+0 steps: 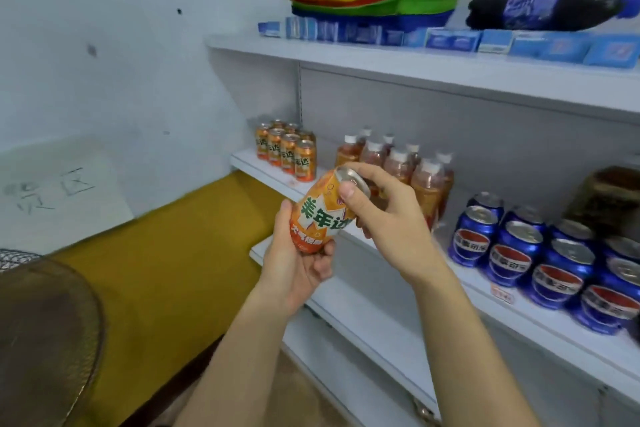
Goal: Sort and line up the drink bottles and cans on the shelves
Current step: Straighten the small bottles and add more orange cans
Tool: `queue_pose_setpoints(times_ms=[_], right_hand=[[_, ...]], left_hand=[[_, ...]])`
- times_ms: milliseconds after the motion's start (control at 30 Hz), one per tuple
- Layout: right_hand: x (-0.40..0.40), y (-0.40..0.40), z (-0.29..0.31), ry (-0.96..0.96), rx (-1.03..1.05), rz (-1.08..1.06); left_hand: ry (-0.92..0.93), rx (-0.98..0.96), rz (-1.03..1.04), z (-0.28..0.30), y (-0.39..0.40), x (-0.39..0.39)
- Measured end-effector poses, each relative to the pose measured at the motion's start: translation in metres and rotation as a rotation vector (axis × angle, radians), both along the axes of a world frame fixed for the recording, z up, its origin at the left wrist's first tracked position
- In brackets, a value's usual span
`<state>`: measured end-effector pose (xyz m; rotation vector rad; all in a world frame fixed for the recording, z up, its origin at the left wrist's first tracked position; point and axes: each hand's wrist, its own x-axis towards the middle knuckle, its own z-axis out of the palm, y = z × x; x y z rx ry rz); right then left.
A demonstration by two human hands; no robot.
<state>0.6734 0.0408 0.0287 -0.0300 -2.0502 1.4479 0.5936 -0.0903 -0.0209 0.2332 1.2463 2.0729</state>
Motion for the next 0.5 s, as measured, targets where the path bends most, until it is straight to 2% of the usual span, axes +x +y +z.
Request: queue_pose_setpoints(times_ms=[67,233,333,500], right_hand=[[-0.029,-0.001,-0.009,-0.022,-0.022,-0.023],[-0.109,0.016,-0.019,-0.059,0.086,-0.185],[-0.162,0.027,-0.027,-0.025,0.042,-0.267],[-0.25,0.047,-0.011,-0.101,-0.029,-0.299]], left_hand=[[-0.045,-0.047,-0.031,-0.007,-0.005,-0.029],[-0.104,-0.1,-0.094,-0.022,0.009,-0.106],[-0.115,-0.127,-0.12,-0.019,0.023,-0.154],[-0.075,-0.147,-0.114,0.005,0.043,-0.243]])
